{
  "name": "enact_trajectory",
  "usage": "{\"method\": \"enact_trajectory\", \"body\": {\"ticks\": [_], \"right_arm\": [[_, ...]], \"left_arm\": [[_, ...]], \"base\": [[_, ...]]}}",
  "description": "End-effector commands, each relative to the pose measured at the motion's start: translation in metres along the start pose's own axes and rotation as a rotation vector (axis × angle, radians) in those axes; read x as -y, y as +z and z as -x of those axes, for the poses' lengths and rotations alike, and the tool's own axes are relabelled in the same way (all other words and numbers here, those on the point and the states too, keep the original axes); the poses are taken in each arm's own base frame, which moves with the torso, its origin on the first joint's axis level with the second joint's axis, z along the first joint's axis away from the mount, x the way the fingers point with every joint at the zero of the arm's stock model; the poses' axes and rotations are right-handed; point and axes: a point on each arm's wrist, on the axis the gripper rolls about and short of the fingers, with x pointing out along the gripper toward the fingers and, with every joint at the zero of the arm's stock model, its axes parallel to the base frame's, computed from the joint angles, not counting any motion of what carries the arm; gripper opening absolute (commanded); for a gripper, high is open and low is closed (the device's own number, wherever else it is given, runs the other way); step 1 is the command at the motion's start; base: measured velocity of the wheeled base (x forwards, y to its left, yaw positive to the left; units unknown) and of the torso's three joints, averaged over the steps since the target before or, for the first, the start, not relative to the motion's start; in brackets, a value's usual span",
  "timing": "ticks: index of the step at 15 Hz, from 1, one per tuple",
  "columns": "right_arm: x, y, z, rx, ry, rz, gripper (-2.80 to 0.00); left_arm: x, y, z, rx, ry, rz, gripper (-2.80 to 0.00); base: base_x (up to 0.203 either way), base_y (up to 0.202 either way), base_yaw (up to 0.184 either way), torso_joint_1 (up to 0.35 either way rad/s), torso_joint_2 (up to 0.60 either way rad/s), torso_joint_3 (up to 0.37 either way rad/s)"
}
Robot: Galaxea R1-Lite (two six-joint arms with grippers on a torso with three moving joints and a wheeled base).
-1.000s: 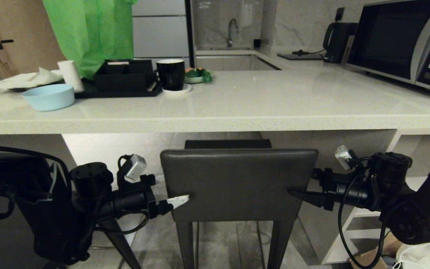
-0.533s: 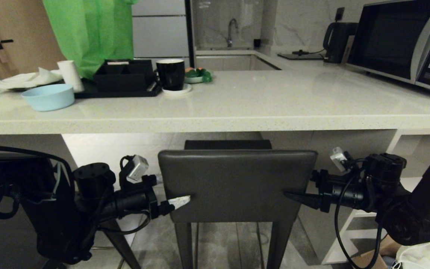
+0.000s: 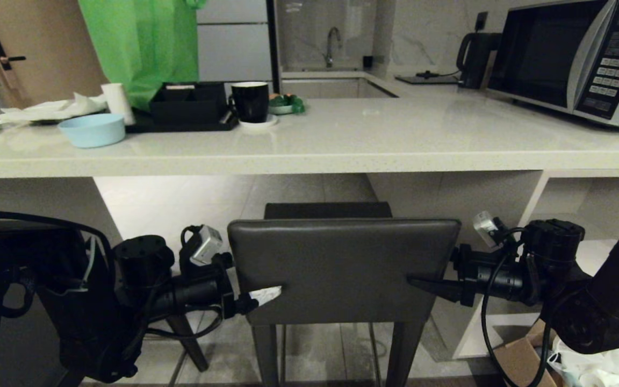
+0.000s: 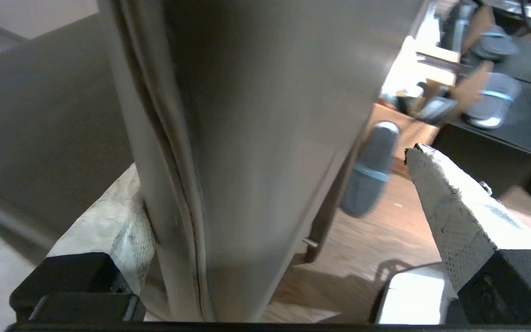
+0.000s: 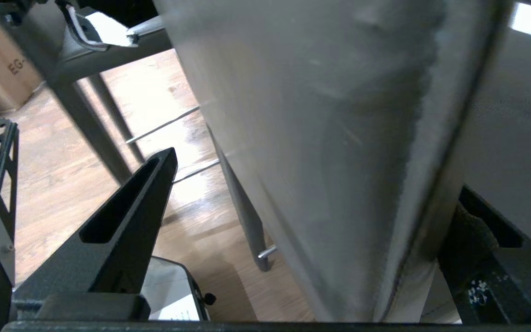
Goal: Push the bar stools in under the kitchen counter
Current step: Pull the gray chair out from under the dining table
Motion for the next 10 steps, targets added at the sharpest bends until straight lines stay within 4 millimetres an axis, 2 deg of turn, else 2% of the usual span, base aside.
{"method": "enact_trajectory", "body": {"ticks": [1, 10], "right_arm": [[-0.0002, 0.0027, 0.0003, 0.008, 0.004, 0.017, 0.0], [-0.0069, 0.0044, 0.0038, 0.006, 0.005, 0.014, 0.0]], "left_arm": [[0.0004, 0.0033, 0.0006, 0.011, -0.002, -0.013, 0.0], [0.0033, 0.0094, 0.004, 0.02, 0.002, -0.022, 0.0]], "base": [[-0.195, 0.0, -0.001, 0.001, 0.0, 0.005], [-0.194, 0.0, -0.002, 0.002, 0.0, 0.002]]}}
